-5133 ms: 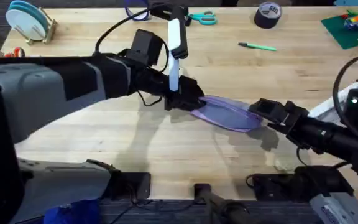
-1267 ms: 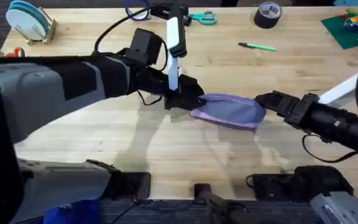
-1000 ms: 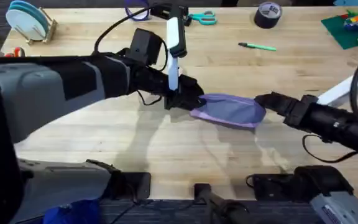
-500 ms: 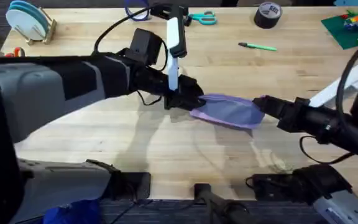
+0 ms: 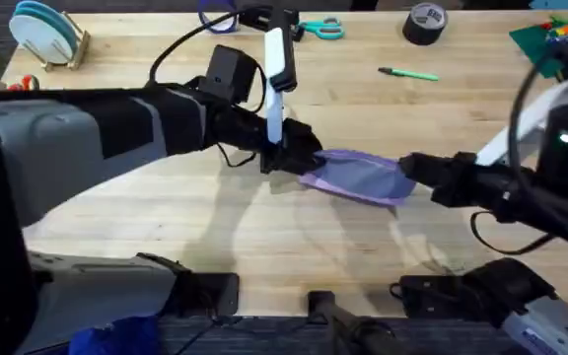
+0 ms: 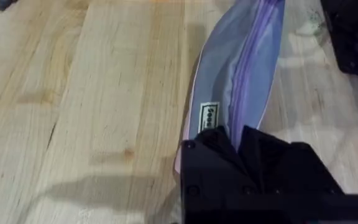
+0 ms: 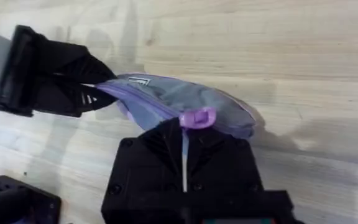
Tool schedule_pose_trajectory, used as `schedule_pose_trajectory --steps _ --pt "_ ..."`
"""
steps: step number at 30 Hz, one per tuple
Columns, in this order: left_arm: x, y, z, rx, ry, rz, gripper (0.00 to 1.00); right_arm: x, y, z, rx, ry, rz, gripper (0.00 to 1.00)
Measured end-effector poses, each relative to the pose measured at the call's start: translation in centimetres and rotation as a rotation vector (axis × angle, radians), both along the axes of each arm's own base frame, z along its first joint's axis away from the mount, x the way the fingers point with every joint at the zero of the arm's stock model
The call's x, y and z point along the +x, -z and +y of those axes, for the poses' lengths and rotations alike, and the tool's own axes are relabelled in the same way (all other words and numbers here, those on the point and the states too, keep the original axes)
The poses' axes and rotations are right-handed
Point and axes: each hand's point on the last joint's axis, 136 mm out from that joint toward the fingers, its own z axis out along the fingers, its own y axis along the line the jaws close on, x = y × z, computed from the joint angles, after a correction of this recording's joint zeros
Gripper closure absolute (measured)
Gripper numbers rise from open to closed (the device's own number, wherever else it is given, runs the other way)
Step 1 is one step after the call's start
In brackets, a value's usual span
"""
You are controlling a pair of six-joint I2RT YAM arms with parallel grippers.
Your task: Unzip the bag, pick up the pens from the table one at a time and place them inside, then zip the bag closed.
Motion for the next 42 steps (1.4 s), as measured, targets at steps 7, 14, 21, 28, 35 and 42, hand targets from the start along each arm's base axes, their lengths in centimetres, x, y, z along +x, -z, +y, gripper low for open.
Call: schedule_pose_trajectory --steps 7,14,21,28,35,42 --pt "0.1 0.1 0.1 0.005 -0.006 -0.002 0.957 0.7 -0.2 0.4 -0.111 -0.018 0.056 0.97" --pt "0.2 0.1 0.1 0.008 -0.008 -0.003 0.957 1.7 -0.2 0.9 -0.23 -0.039 0.132 0.97" --pt "0.5 0.3 0.5 0.022 -0.025 -0.007 0.957 2.6 0.8 2.4 -0.327 -0.089 0.177 0.97" --pt "0.6 0.5 0.6 0.032 -0.03 -0.005 0.957 1.8 1.8 4.5 -0.376 -0.181 0.197 0.97" --pt "0.6 0.5 0.7 0.036 -0.033 -0.005 0.957 1.4 1.9 5.1 -0.367 -0.191 0.2 0.97" --pt "0.9 0.7 1.0 0.05 -0.047 -0.013 0.957 1.7 1.2 6.8 -0.318 -0.209 0.163 0.97"
